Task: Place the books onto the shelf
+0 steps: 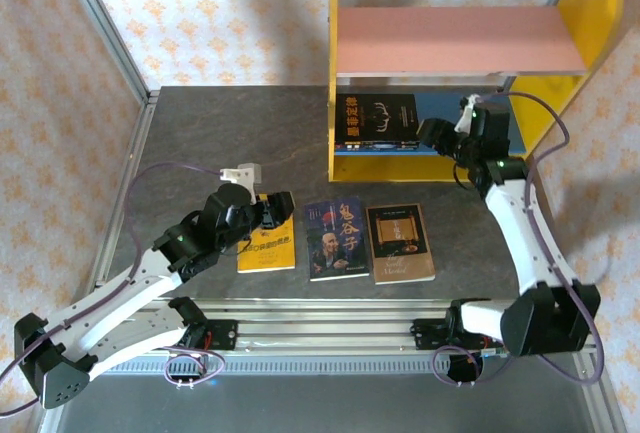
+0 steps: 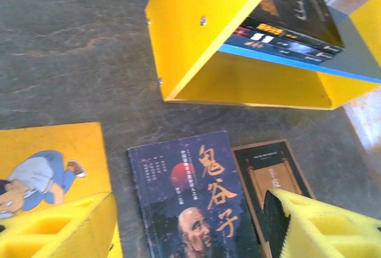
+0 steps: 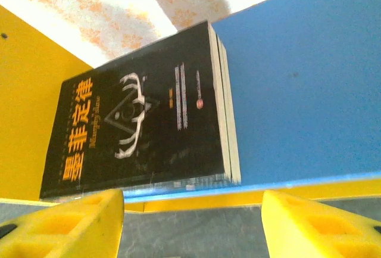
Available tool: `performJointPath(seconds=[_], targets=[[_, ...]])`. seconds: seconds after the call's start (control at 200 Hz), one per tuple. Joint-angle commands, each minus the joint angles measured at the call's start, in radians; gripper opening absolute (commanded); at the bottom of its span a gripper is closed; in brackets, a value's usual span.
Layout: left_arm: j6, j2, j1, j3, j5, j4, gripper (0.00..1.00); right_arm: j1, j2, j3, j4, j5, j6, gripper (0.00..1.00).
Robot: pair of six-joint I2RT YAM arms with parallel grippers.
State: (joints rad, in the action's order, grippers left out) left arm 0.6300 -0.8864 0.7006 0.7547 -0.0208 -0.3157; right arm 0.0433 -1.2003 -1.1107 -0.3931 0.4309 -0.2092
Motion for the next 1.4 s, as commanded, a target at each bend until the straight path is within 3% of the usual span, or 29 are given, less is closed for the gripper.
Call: performJointPath(seconds=[0.0, 0.185, 0.375, 0.496, 0.696, 0.961, 1.186, 1.391], targets=[[0.021, -0.018, 0.003, 0.041, -0.088, -0.150, 0.67, 0.003, 0.094, 0.100, -0.043, -0.008, -0.036, 0.62], [0.070, -0.046, 0.003, -0.017, -0.033, -0.141, 0.67, 0.010, 0.242, 0.313, -0.007, 0.112, -0.113, 0.62], [0.109, -0.065, 0.003, -0.076, 0.002, -0.134, 0.66, 0.063, 0.315, 0.449, -0.053, 0.110, -0.113, 0.61], [0.120, -0.078, 0.003, -0.090, 0.018, -0.138, 0.67, 0.153, 0.308, 0.491, -0.051, 0.085, -0.130, 0.62], [0.177, -0.094, 0.003, -0.154, 0.047, -0.088, 0.67, 0.330, 0.235, 0.529, 0.013, 0.016, -0.180, 0.61], [0.224, -0.156, 0.004, -0.229, 0.097, 0.052, 0.66, 0.477, 0.043, 0.495, 0.123, -0.051, -0.201, 0.61], [0.215, -0.219, 0.004, -0.213, 0.121, 0.068, 0.65, 0.565, -0.110, 0.442, 0.173, -0.094, -0.208, 0.61], [0.215, -0.244, 0.005, -0.201, 0.136, 0.075, 0.65, 0.584, -0.185, 0.417, 0.189, -0.107, -0.206, 0.60]])
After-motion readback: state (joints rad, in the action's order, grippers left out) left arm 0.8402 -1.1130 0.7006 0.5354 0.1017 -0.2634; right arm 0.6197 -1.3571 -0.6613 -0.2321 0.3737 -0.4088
